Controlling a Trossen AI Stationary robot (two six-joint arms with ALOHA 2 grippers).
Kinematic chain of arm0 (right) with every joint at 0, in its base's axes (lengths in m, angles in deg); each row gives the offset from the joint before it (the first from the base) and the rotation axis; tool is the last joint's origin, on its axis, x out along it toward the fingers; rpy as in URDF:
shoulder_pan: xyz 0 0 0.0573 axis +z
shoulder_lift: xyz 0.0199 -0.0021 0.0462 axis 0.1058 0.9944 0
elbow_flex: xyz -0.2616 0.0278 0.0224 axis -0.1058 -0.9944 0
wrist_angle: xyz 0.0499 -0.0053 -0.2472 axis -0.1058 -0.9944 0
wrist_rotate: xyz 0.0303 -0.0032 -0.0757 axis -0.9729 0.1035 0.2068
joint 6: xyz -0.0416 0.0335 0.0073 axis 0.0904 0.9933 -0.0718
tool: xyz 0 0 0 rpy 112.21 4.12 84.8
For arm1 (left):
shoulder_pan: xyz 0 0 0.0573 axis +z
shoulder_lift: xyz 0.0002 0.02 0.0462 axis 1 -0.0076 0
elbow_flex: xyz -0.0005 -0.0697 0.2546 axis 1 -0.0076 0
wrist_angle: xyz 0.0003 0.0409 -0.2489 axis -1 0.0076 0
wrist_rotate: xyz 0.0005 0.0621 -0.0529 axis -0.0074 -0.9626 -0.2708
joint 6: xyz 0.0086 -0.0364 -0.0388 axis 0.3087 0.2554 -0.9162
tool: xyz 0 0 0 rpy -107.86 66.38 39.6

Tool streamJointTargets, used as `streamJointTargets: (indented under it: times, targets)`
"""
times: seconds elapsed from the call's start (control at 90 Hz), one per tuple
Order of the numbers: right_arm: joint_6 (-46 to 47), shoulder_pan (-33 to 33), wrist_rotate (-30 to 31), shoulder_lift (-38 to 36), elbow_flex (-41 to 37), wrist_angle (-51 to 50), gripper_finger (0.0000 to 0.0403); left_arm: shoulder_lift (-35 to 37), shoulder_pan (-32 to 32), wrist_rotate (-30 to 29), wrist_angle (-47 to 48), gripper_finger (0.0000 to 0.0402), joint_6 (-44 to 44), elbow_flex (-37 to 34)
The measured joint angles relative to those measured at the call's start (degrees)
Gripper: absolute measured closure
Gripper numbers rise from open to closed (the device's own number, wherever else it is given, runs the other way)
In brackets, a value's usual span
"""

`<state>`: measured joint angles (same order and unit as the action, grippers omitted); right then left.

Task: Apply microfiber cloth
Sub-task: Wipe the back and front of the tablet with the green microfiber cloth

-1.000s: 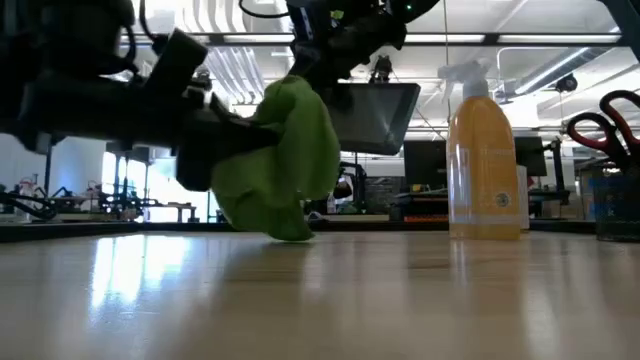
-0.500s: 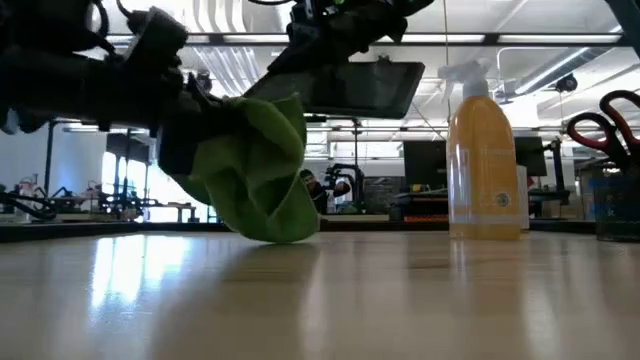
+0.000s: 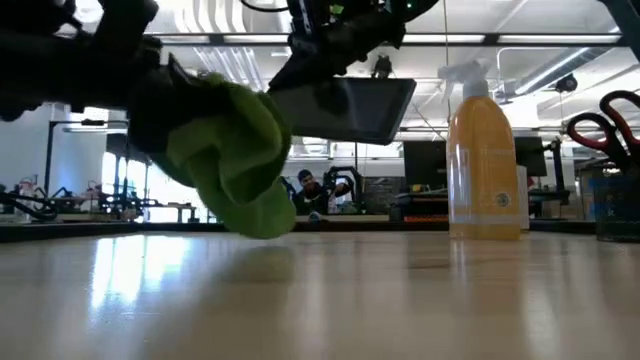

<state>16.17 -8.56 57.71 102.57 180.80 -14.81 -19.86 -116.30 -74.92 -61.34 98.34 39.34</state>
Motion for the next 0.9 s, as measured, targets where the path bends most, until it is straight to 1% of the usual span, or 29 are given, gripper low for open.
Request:
streamJointTargets:
  times: [0.122,0.267,0.333,0.522,0.589,0.678,0.744,0.9]
  targets:
    - [-0.06,0.12,-0.01,0.1,-0.02,0.31,0.0396,-1.5,4.37,4.75,1.04,0.0401,-0.59,2.06]
    - [-0.34,0.26,0.06,0.11,-0.02,0.69,0.0396,-3.5,8.44,12.57,3.53,0.0401,-6.79,4.81]
    - [-0.46,0.33,-0.07,0.16,-0.02,0.78,0.0396,-4.45,8.9,16.32,3.69,0.0401,-8.52,6.12]
    - [-0.72,0.35,-0.54,0.16,-0.02,1.32,0.0396,-7.83,8.57,20.13,3.7,0.0401,-9.14,11.21]
    - [-0.7,0.35,-0.5,0.16,-0.02,1.31,0.0396,-8.41,8.51,19.33,4.34,0.0401,-8.76,11.58]
    - [-0.9,0.46,-0.25,0.16,-0.02,1.18,0.0396,-8.09,8.46,14.46,4.33,0.0401,-7.96,10.28]
    - [-1.22,0.51,0.38,0.16,-0.02,1.11,0.0396,-6.91,8.48,11.22,3.58,0.0401,-7.05,8.15]
    - [-1.33,0.61,0.81,0.16,-0.02,1.06,0.0396,-2.55,8.39,6.74,2.81,0.0401,-6.89,1.97]
